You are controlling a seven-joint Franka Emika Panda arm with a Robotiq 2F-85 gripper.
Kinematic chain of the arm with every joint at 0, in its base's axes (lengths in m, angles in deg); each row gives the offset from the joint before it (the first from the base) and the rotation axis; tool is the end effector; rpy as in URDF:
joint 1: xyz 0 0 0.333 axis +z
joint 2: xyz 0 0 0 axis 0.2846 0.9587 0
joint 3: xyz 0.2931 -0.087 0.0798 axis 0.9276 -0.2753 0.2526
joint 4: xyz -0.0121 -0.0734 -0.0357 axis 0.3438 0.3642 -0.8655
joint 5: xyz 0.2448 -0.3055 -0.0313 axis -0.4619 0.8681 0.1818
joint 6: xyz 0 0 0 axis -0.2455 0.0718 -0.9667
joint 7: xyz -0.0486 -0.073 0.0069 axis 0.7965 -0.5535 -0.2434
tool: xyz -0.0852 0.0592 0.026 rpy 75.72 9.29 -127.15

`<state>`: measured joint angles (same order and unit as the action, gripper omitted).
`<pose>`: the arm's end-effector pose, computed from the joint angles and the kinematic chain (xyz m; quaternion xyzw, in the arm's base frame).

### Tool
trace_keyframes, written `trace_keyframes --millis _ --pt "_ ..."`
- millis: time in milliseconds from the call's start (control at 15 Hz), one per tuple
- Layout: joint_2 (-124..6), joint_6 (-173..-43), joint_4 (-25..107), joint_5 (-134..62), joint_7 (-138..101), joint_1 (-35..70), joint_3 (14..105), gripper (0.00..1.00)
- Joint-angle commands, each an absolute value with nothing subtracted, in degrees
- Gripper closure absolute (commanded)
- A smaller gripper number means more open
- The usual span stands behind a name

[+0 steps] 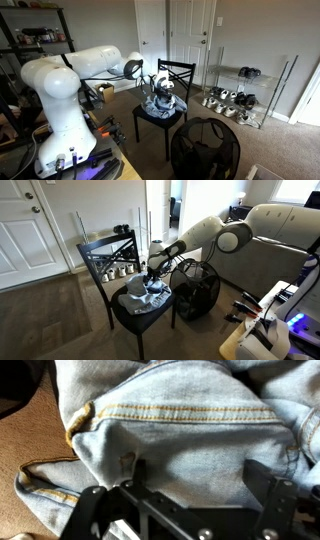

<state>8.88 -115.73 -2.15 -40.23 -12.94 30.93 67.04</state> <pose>0.7302 0.2147 -0.0142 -0.9880 -0.1280 -0.0718 0.0477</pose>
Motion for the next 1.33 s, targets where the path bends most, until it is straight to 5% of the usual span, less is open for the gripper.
trace_keyframes --millis 0,733,1267 --pt "8.88 -116.16 -1.69 -38.59 -11.54 30.75 67.15 0.31" --pt "8.87 -117.33 -1.62 -38.94 -10.93 30.41 68.11 0.99" --pt "6.47 -117.49 1.59 -42.36 -1.54 25.32 77.92 0.98"
